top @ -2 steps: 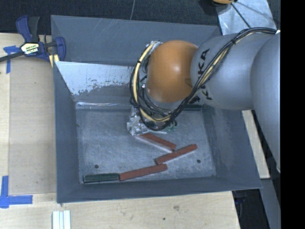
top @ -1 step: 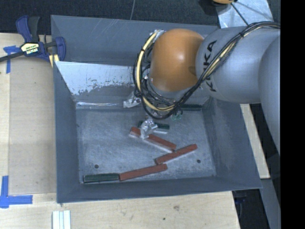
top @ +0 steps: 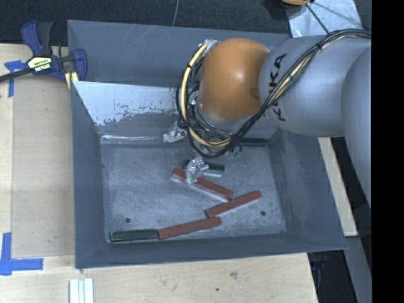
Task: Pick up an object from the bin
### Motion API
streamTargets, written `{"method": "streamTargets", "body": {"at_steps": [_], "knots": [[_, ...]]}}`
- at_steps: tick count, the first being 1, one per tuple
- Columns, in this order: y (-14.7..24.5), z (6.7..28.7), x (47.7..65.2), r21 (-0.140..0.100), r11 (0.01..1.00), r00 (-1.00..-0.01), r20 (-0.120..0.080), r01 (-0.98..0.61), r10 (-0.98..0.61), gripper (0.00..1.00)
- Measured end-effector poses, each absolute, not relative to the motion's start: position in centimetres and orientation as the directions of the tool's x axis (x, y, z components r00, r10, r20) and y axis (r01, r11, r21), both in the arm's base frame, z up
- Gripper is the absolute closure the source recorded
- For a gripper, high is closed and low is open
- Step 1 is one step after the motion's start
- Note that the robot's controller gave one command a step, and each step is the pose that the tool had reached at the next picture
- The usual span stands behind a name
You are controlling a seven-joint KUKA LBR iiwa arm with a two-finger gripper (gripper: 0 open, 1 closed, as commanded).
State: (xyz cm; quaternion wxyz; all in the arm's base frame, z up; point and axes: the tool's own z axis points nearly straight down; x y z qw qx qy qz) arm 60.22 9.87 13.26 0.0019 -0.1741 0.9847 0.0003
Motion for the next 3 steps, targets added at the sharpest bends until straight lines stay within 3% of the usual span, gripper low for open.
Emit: {"method": "streamTargets", "body": {"at_steps": [1, 2, 3], "knots": [[5.8, 8.1, 59.3, -0.003, 0.94, -0.939, -0.031, -0.341, -0.341, 1.0], [5.8, 8.1, 59.3, -0.003, 0.94, -0.94, -0.03, -0.341, -0.341, 1.0], [5.4, 12.1, 58.3, 0.002, 0.942, -0.942, 0.003, -0.335, -0.335, 1.0]]}}
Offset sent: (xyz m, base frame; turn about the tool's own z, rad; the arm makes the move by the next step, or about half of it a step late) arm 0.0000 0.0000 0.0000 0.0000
